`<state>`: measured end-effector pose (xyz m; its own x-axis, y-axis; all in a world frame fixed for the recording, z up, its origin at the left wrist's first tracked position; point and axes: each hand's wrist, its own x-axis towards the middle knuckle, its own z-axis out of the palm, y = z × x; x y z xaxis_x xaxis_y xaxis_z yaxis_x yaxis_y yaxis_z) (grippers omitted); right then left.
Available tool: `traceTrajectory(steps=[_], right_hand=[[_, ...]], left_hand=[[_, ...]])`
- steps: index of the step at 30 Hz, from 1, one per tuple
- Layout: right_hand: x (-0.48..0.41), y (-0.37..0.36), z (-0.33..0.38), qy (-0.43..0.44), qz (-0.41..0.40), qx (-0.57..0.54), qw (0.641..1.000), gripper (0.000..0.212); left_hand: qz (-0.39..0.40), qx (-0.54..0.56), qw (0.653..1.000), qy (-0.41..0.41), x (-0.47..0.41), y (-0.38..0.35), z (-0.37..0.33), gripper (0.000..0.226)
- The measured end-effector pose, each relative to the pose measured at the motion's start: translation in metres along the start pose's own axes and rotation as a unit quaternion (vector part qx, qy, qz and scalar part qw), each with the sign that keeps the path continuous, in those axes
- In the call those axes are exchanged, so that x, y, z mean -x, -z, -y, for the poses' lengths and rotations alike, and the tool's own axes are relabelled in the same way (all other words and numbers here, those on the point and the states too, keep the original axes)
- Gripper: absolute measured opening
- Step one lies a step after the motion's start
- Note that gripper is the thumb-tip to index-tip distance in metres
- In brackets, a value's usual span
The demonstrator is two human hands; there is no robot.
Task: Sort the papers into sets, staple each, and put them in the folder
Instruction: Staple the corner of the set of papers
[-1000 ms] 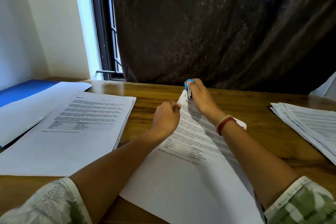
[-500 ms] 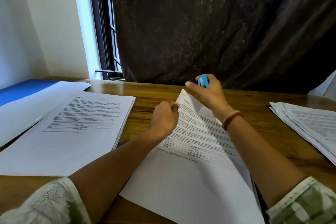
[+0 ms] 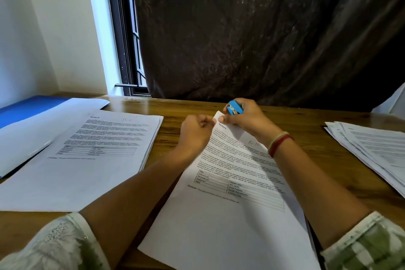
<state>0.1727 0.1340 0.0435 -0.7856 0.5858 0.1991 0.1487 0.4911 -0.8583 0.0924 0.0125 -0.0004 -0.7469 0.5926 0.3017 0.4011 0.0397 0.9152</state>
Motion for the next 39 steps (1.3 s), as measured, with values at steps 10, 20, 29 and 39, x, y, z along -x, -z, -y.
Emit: traceTrajectory(steps=[10, 20, 29, 39], right_hand=[[-0.011, -0.007, -0.005, -0.053, -0.075, -0.113, 0.989, 0.038], [-0.003, -0.011, -0.008, 0.094, -0.148, 0.106, 0.979, 0.032], [0.001, -0.018, -0.006, 0.12, -0.155, 0.18, 0.964, 0.033], [-0.005, -0.027, -0.01, 0.101, -0.095, 0.134, 0.981, 0.014]], left_hand=[[-0.049, -0.006, 0.999, 0.022, -0.005, -0.006, 0.013, 0.02], [-0.068, -0.097, 0.991, -0.059, 0.0, -0.009, 0.013, 0.018], [-0.067, -0.127, 0.987, -0.074, 0.001, -0.008, 0.012, 0.02], [-0.065, -0.113, 0.989, -0.073, -0.002, -0.007, 0.014, 0.019]])
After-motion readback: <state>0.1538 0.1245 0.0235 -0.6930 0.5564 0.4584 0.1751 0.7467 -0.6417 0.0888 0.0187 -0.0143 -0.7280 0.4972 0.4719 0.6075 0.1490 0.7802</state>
